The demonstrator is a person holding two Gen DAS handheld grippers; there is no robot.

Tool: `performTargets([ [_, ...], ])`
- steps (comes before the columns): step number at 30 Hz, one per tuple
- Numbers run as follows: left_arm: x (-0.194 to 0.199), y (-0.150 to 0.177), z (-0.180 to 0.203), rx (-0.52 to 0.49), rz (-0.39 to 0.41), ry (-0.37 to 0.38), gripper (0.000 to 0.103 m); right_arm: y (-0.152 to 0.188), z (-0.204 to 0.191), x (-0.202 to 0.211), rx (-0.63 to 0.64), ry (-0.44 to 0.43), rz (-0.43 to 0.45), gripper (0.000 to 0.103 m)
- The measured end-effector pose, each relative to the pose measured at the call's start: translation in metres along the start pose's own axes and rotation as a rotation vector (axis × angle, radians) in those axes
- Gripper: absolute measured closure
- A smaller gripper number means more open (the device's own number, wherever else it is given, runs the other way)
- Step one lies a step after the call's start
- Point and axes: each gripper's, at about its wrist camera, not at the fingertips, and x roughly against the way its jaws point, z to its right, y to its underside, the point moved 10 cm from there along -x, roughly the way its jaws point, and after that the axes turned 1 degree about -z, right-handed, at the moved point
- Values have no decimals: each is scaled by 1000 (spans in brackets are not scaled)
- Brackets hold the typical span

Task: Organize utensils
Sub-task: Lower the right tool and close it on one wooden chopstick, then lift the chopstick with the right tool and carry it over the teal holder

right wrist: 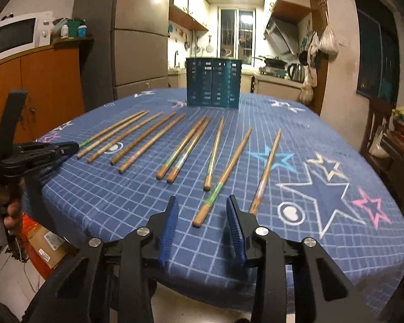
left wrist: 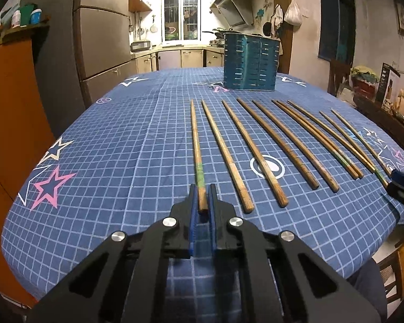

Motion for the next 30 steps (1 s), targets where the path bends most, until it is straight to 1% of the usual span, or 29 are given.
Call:
performTargets([
  [2,1,1,0,-1,4,-1,97,2,-3,-4,0,3,1,69],
  [3,2,2,0,0,6,-1,97,2,-5,-5,-2,10,5,69],
  [5,3,3,-1,7,10,3,97,2,-3,-5,-13,16,7,76],
  [8,3,3,-1,7,13,2,97,5,-3,-3,-28,36,16,76],
  [12,5,4,-1,9,25,-6,97,3,-3,-2,-46,43,32,78],
  [15,7,6,0,11,35,-13,97,5,-6,1,-42,42,45,90],
  [22,9,7,1,25,40,-8,98,4,-5,3,-61,39,63,94],
  [25,13,6,-1,33,45,-5,98,-3,-3,14,-53,41,101,95],
  [30,36,-13,-5,33,111,-20,98,-27,-1,42,-20,53,180,95],
])
